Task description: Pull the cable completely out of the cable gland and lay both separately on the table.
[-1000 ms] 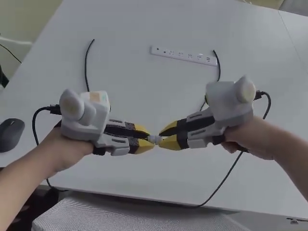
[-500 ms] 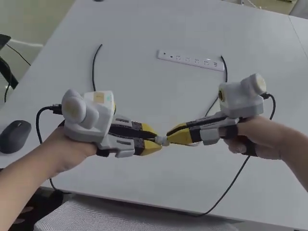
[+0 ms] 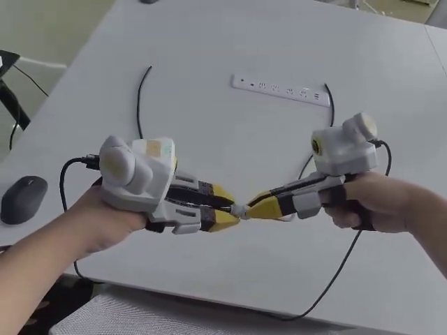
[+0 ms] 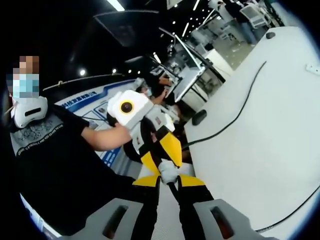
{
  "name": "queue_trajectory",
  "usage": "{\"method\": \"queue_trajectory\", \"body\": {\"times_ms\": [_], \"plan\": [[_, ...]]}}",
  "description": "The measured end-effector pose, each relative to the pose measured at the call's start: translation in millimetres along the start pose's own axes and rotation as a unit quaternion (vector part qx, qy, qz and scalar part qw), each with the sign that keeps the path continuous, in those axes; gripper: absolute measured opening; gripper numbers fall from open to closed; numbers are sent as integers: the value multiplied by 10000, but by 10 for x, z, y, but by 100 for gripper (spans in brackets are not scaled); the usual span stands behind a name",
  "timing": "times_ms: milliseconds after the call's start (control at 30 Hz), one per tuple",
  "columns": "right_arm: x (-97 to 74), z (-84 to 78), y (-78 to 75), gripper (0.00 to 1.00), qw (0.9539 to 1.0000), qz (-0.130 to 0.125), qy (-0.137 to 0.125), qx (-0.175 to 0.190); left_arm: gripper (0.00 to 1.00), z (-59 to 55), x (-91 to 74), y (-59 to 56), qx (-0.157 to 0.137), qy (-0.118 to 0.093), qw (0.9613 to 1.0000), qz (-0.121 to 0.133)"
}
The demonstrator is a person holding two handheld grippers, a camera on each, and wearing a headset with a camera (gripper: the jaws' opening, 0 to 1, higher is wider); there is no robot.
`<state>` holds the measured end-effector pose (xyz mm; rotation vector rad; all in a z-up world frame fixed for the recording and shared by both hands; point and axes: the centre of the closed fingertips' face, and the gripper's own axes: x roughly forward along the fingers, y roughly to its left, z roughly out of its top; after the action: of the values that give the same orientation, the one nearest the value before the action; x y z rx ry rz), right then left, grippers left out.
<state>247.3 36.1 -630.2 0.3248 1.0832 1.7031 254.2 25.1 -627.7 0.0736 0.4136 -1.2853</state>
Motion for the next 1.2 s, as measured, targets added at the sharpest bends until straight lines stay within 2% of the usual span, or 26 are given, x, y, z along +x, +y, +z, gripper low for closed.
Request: {"method": "queue_trajectory", "body": {"times_ms": [67,133,267,367,400,467,500,533,567,633,667,733,767,833,867,900,933,967,1067,1100,1133,1167,1200], "plan": [[1,-16,-13,9,10000,-30,60,-51,14,-19,3,-10,24,69,10000,-16],[-8,-21,-22,8,9994,-63,114,-309,14,-20,4,-15,4,68,10000,-28],[0,-2,-5,7,9981,-197,119,-571,14,-9,-12,0,-71,49,10000,0],[18,-12,-32,7,9935,-454,264,-1013,14,-33,-18,10,-186,60,9998,-2],[28,-27,-36,7,9905,-561,369,-1200,14,-49,-18,9,-278,64,9996,-22],[44,-46,-46,7,9872,-725,465,-1341,14,-76,-14,7,-389,87,9992,-51],[54,-77,-45,7,9839,-837,584,-1464,14,-103,-5,-1,-465,107,9988,-102],[60,-83,-51,7,9804,-942,639,-1608,14,-113,-1,1,-455,107,9989,-100],[65,-90,-62,7,9741,-1110,720,-1834,14,-132,6,4,-472,122,9988,-89],[72,-102,-53,7,9660,-1310,826,-2072,14,-148,8,1,-573,118,9982,-101],[72,-94,-63,7,9560,-1498,870,-2370,14,-158,5,10,-632,96,9979,-88],[82,-116,-59,7,9409,-1737,975,-2739,15,-177,1,-4,-746,94,9971,-134],[84,-120,-69,7,9356,-1876,979,-2826,15,-186,1,-1,-761,94,9970,-130],[101,-144,-75,7,9175,-2132,1030,-3197,15,-210,1,-14,-792,119,9967,-134],[103,-167,-84,7,9049,-2235,1106,-3450,15,-230,3,-31,-834,130,9963,-154],[104,-183,-88,7,8987,-2326,1172,-3529,15,-242,8,-44,-844,130,9962,-164],[107,-191,-93,7,8903,-2420,1221,-3659,15,-253,10,-52,-866,132,9960,-167],[110,-184,-100,7,8790,-2517,1249,-3852,15,-259,9,-53,-911,127,9956,-161],[120,-169,-101,7,8339,-2870,1473,-4479,15,-259,-5,-24,-1093,55,9939,-142],[127,-182,-99,7,8333,-2892,1500,-4467,15,-259,-8,-30,-1124,63,9935,-163],[131,-184,-98,8,8261,-2897,1559,-4576,15,-260,-8,-42,-1126,82,9934,-180],[124,-170,-106,8,8085,-2964,1655,-4807,15,-255,-7,-40,-1109,70,9937,-162],[136,-187,-97,8,8089,-2971,1659,-4794,15,-251,-9,-41,-1130,65,9934,-174]]}}
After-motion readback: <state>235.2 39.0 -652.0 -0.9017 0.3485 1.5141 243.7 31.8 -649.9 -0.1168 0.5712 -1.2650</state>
